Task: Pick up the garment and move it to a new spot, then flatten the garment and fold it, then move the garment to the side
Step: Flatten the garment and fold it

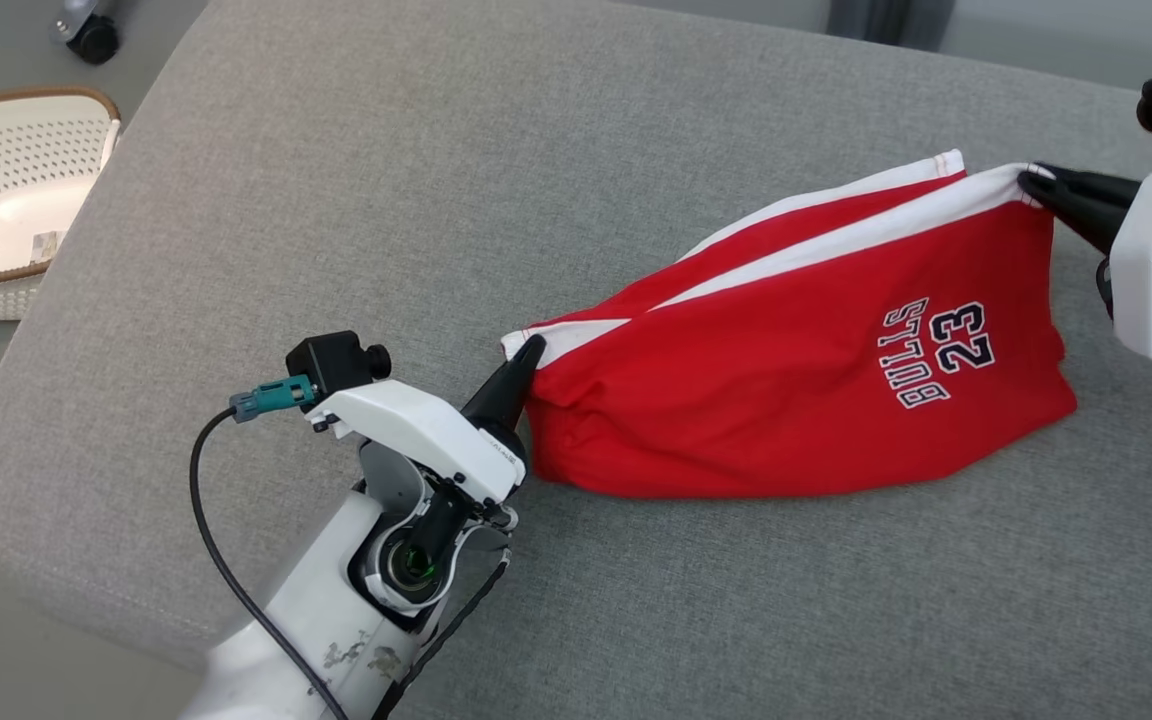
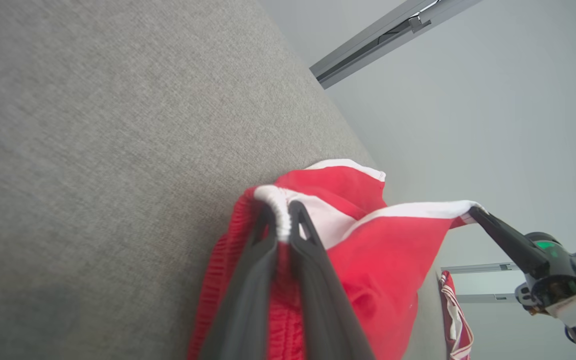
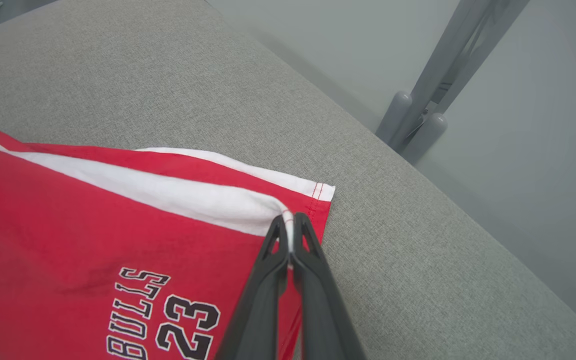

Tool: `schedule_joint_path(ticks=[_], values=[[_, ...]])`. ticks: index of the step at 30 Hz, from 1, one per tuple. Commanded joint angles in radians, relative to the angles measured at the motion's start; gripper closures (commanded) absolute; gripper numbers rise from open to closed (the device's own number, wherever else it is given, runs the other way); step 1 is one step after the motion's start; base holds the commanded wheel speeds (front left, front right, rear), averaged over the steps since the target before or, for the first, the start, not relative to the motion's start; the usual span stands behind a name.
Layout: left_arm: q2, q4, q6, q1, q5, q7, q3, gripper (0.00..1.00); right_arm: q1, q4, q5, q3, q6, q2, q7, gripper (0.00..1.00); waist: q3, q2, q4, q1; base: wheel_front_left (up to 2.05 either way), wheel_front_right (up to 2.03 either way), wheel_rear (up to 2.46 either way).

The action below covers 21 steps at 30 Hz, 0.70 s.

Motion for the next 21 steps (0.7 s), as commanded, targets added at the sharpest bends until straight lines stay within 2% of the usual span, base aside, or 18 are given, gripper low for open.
schedule_joint_path(ticks=[1,12,17,21], values=[[-0.002,0.007,-0.005,-0.020,0.012,-0.014,0.003,1.00,-0.017,0.014,-0.009,0.005,0.000,0.004,-0.013,1.00,0.011,0.0000,0.009,0.0000,0.00,0.00,0.00],[-0.046,0.055,-0.020,-0.067,-0.006,-0.101,-0.017,1.00,-0.125,0.148,-0.077,0.061,0.000,0.034,-0.053,1.00,0.058,0.0000,0.053,0.0000,0.00,0.00,0.00],[-0.051,0.061,-0.029,-0.089,-0.033,-0.115,-0.059,1.00,-0.155,0.206,-0.101,0.072,0.000,0.061,-0.082,1.00,0.081,0.0000,0.069,0.0000,0.00,0.00,0.00],[-0.052,0.050,-0.026,-0.118,-0.064,-0.136,-0.108,1.00,-0.164,0.238,-0.124,0.080,0.000,0.076,-0.052,1.00,0.107,0.0000,0.073,0.0000,0.00,0.00,0.00]])
